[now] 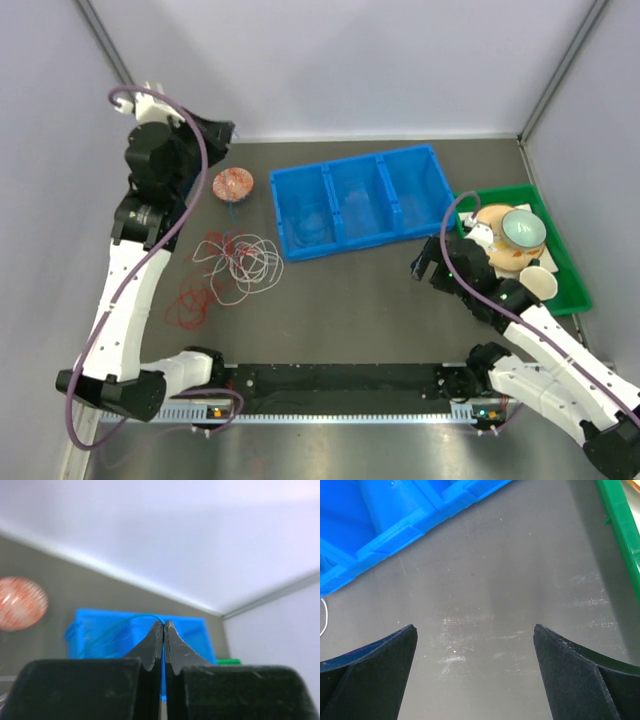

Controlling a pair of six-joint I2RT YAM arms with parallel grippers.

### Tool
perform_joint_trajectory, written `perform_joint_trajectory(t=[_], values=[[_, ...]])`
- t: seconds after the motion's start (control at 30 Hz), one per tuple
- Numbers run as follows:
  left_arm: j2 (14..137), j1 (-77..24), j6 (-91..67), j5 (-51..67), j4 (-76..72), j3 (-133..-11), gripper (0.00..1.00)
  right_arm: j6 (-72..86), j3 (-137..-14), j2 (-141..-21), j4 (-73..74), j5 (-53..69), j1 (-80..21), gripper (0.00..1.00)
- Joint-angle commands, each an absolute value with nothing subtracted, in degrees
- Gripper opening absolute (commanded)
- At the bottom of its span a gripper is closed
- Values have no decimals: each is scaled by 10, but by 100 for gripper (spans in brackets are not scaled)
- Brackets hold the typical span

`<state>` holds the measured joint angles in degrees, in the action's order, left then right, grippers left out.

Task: Untangle the cables

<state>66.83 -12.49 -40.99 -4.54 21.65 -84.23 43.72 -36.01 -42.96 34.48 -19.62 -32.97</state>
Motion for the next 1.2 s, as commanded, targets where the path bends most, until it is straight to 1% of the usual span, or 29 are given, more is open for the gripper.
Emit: perform_joint_trajectory(t=[0.0, 0.23, 0.37, 0.47, 0.53, 0.6, 0.63, 0.67, 0.7, 0.73, 0.87, 0.93, 1.0, 1.03, 1.17], values=[[692, -127, -388, 75, 232, -947, 0, 438, -392, -430, 312, -192, -337, 98], [751, -129, -432, 180, 199, -1103, 0, 433, -419, -451, 285, -192, -368, 98], [771, -133, -445, 204, 190, -1138, 0, 422, -444, -475, 229, -178, -407, 98], [771, -134, -460, 214, 176, -1144, 0, 403, -459, -509, 144, -174, -465, 98], [769, -134, -463, 213, 178, -1149, 0, 386, -465, -533, 64, -158, -487, 98], [765, -134, -463, 212, 179, -1147, 0, 359, -482, -581, 15, -156, -525, 98], [763, -134, -463, 211, 181, -1143, 0, 344, -489, -597, -49, -138, -536, 97], [761, -134, -463, 210, 182, -1141, 0, 330, -497, -639, -80, -128, -551, 97], [759, -134, -465, 211, 183, -1139, 0, 322, -500, -655, -117, -119, -558, 97], [758, -134, -468, 214, 182, -1137, 0, 292, -502, -676, -188, -109, -565, 99], [749, -134, -470, 211, 192, -1135, 0, 223, -520, -764, -360, -79, -590, 99], [738, -134, -471, 204, 196, -1124, 0, 197, -551, -824, -381, -49, -597, 99], [724, -134, -475, 204, 190, -1109, 0, 185, -608, -863, -391, -34, -599, 96], [722, -134, -479, 202, 188, -1098, 0, 172, -624, -897, -398, -38, -604, 95], [711, -134, -478, 200, 202, -1100, 0, 157, -703, -967, -434, -64, -607, 93]])
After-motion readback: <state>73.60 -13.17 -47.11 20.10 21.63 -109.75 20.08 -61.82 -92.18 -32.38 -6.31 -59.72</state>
